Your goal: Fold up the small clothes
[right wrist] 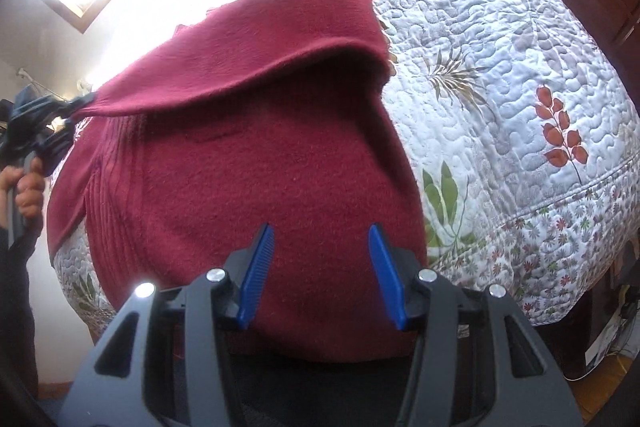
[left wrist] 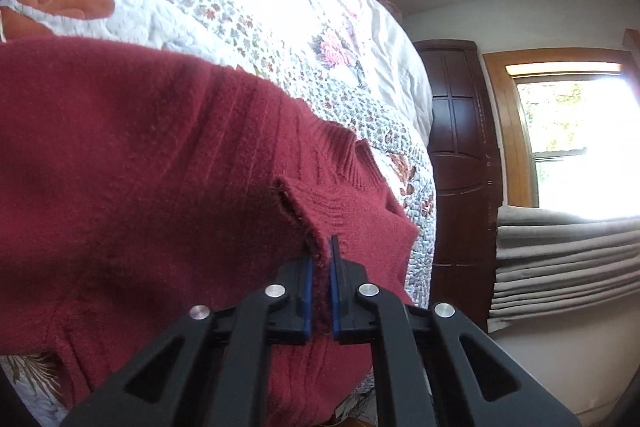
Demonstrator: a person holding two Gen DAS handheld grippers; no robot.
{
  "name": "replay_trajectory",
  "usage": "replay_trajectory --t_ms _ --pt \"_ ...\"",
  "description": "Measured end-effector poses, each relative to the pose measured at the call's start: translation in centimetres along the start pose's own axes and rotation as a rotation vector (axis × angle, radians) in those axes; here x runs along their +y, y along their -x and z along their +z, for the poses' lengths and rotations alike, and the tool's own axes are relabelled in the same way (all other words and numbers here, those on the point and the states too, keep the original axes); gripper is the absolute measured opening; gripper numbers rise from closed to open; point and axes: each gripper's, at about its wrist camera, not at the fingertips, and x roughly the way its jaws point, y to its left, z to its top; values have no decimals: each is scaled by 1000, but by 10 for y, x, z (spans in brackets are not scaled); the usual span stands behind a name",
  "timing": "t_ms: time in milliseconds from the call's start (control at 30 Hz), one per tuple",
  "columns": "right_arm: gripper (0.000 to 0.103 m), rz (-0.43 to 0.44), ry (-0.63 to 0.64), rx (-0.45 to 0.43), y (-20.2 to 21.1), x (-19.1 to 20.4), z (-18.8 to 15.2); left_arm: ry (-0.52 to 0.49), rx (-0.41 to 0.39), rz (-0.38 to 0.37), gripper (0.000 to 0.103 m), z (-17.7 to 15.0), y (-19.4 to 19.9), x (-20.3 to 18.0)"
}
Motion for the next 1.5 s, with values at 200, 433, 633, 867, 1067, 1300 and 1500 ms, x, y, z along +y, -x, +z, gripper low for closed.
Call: replay_trajectory --t_ms 200,433,633,867,1067,1300,1500 --pt "50 -11 -12 7 -3 -9 2 63 -110 7 6 0 51 40" --pt "50 -1 -2 6 -5 -12 10 182 -153 16 6 5 64 94" --pt "50 1 -11 -8 -6 -22 20 177 -133 50 6 4 54 102" --pt "47 141 -65 -73 -17 -35 71 169 -126 108 8 -1 49 108" --pt "44 316 -139 -135 -55 -37 165 127 -283 155 53 -12 97 79" --pt "42 493 -270 -38 -126 -42 212 53 -232 9 80 -28 72 43" --pt "52 509 -215 -44 -97 -34 213 183 -179 55 82 -38 34 94"
